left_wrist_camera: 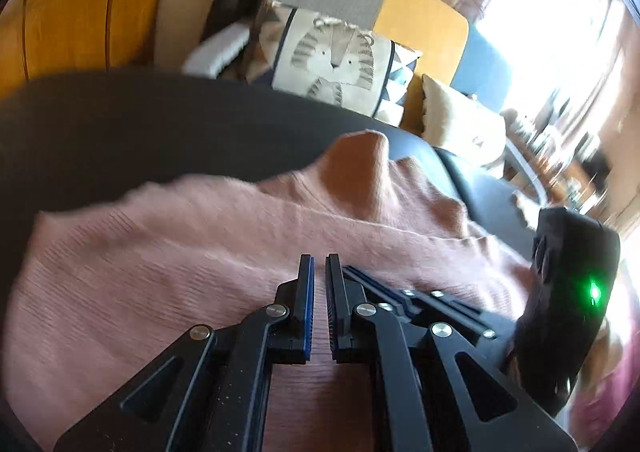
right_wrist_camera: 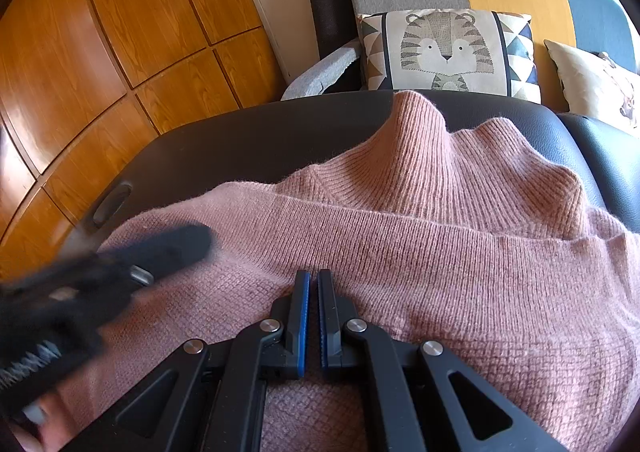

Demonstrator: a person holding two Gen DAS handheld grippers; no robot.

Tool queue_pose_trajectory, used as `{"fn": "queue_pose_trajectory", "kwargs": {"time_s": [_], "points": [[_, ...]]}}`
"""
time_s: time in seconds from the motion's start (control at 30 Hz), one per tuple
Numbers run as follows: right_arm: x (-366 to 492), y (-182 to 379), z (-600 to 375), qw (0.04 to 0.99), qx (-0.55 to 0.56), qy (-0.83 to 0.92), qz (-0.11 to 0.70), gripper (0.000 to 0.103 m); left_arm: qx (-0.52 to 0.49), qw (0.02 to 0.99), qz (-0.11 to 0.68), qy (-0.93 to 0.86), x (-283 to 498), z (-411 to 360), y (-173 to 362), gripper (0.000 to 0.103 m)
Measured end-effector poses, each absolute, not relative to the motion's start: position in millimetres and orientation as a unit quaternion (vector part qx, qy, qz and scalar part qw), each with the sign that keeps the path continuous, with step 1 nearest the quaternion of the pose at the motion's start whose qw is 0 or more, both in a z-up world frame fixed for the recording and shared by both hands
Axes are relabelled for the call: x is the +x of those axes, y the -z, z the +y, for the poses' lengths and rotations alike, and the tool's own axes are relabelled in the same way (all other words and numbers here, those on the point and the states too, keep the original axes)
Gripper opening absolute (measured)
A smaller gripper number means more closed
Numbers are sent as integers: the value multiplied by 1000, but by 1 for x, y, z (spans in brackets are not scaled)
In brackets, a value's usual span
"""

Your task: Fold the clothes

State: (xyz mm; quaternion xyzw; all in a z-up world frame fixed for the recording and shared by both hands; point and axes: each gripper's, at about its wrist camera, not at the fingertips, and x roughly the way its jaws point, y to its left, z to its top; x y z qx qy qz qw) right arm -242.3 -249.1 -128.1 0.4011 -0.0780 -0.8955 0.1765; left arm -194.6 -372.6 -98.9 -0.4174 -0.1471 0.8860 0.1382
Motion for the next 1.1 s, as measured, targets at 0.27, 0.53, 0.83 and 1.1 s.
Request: {"fn": "queue_pose_trajectory", "kwargs": {"time_s": [0.27, 0.53, 0.83, 1.1], "points": [[-245, 127, -251, 177, 402, 895, -72, 1, -405, 133, -211, -880, -198, -388, 124, 27], [-248, 121, -249, 185, 419, 886, -74, 2, -391, 128, -222, -884, -194, -397, 130, 18], [-196, 60, -177, 135, 364, 915, -110, 10, -392, 106, -172, -897, -196, -387, 127, 14], [-182, 74, -87, 82, 397, 904, -134, 8, -391, 99, -159, -901, -198, -385, 130, 14]]}}
